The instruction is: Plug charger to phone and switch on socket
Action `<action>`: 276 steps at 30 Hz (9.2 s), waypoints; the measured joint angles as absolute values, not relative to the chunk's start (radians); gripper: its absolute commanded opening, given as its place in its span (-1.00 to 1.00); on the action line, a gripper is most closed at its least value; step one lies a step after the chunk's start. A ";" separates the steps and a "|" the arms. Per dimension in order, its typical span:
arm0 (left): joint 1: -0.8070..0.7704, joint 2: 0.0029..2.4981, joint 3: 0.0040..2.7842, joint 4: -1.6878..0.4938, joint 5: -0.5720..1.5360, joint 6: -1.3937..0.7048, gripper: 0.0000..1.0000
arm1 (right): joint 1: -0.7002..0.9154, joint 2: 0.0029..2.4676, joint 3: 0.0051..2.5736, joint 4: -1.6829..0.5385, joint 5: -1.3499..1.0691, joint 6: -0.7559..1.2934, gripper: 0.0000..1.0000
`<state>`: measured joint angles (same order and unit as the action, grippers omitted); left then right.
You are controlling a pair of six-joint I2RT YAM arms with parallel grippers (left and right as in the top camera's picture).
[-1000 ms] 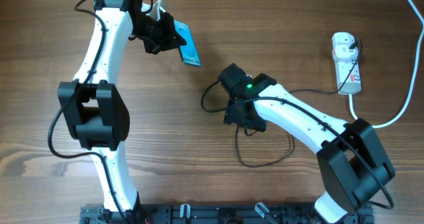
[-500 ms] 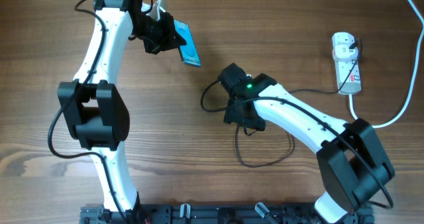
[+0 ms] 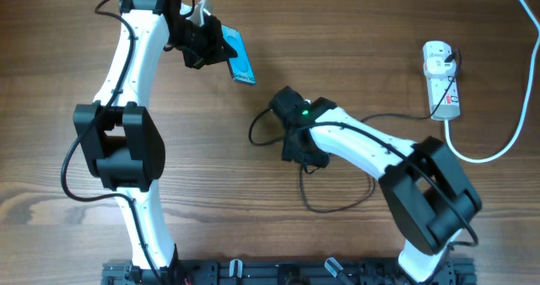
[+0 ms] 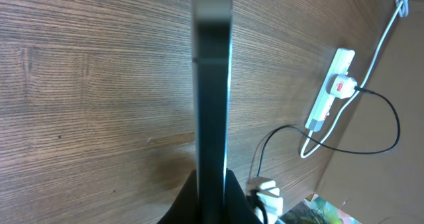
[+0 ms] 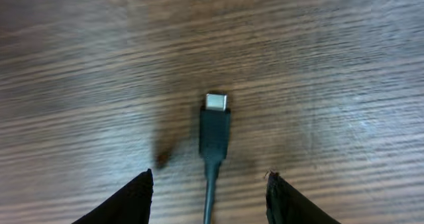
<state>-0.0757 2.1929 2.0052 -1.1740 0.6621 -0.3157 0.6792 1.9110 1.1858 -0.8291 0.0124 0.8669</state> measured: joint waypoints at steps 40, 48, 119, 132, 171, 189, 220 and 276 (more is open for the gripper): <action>-0.076 2.193 2.005 -1.193 0.662 -0.315 -0.92 | 0.675 1.930 1.192 -0.814 0.012 0.889 -0.59; -0.076 2.193 2.005 -1.194 0.662 -0.316 -0.92 | 0.665 1.931 1.192 -0.818 0.012 0.874 -0.65; -0.309 1.901 2.005 -1.099 0.822 -0.317 -0.92 | 0.680 1.329 1.321 -0.884 -0.193 0.497 -0.92; -0.319 1.901 2.005 -1.140 0.825 -0.218 -0.92 | 0.680 1.329 1.321 -0.851 -0.088 0.575 -0.92; -0.278 1.901 2.005 -1.153 0.941 -0.132 -0.92 | 0.680 1.329 1.321 -0.836 -0.124 0.642 -0.92; -0.266 1.901 2.005 -1.182 0.966 -0.086 -0.92 | 0.680 1.329 1.321 -0.799 -0.152 0.625 -0.91; -0.266 1.901 2.005 -1.186 0.967 -0.079 -0.92 | 0.680 1.329 1.321 -0.799 -0.153 0.624 -0.92; -0.266 1.901 2.005 -1.189 0.994 -0.056 -0.92 | 0.666 1.329 1.321 -0.798 -0.179 0.624 -0.92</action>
<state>-0.2661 1.9011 2.0048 -1.1892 0.9939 -0.0563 0.6659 1.3293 1.3212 -0.7979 -0.1787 0.6243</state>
